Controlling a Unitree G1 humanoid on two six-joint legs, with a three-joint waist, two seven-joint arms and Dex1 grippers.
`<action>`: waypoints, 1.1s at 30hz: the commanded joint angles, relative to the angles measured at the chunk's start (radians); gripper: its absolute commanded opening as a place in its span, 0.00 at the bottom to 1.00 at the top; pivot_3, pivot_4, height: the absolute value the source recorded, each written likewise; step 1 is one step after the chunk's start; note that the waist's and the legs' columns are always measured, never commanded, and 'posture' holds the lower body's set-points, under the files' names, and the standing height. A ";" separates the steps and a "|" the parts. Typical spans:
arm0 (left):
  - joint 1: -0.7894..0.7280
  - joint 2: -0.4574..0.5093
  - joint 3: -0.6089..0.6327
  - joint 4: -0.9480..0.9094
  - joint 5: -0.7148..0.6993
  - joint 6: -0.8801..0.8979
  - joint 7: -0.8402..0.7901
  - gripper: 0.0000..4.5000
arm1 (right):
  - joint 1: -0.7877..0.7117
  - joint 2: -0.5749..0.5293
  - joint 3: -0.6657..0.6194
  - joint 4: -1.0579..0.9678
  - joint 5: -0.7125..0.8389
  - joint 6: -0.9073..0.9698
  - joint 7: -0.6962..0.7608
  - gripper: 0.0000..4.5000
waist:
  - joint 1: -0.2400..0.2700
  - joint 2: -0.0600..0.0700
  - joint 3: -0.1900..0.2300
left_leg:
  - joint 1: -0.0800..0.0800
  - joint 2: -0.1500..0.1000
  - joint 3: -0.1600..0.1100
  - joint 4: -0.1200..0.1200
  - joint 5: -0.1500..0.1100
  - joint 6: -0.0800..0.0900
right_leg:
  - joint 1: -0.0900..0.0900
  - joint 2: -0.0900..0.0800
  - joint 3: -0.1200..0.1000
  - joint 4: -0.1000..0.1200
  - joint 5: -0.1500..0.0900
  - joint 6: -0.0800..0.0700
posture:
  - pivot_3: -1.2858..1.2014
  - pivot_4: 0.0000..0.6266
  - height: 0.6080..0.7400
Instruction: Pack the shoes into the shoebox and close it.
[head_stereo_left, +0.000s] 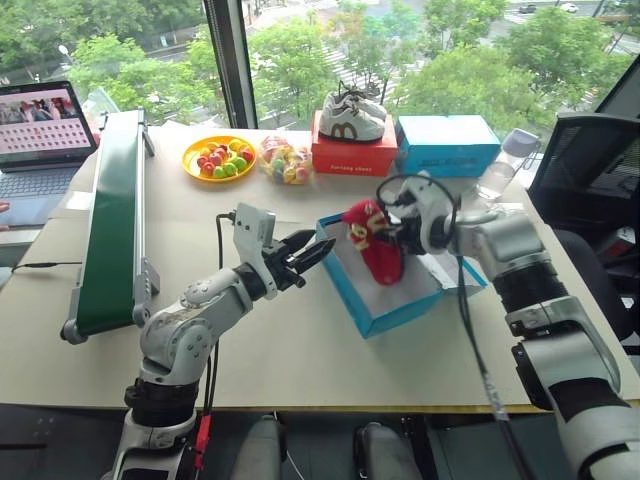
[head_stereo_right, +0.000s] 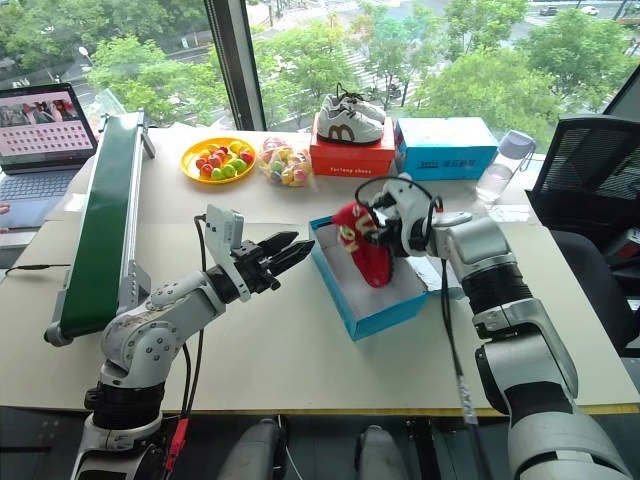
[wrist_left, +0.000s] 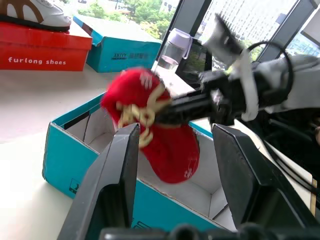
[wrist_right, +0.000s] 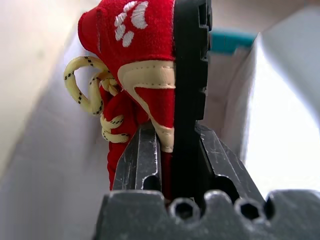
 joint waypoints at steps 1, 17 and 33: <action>0.008 -0.012 0.006 -0.055 -0.001 -0.019 0.008 0.54 | -0.059 0.026 0.040 0.185 -0.145 -0.175 0.017 0.10 | 0.000 0.000 0.000 | 0.000 0.000 0.000 0.000 0.000 0.000 | 0.000 0.000 0.000 0.000 0.000 0.000 | 0.52 0.24 1.00; 0.048 0.018 0.048 -0.067 0.027 -0.038 0.037 0.55 | -0.164 0.135 -0.175 0.232 -0.165 -0.178 -0.017 0.90 | -0.002 0.000 0.000 | 0.002 0.000 0.002 0.000 0.000 0.000 | 0.000 0.000 0.003 0.001 0.004 -0.003 | 0.52 0.24 1.00; 0.057 0.142 0.358 0.216 0.317 -0.187 0.322 0.55 | 0.236 0.196 -0.488 -0.992 0.460 0.295 0.113 0.90 | -0.002 0.000 0.001 | 0.003 0.001 0.004 -0.002 0.000 0.000 | -0.001 0.001 0.005 0.001 0.004 -0.003 | 0.52 0.24 1.00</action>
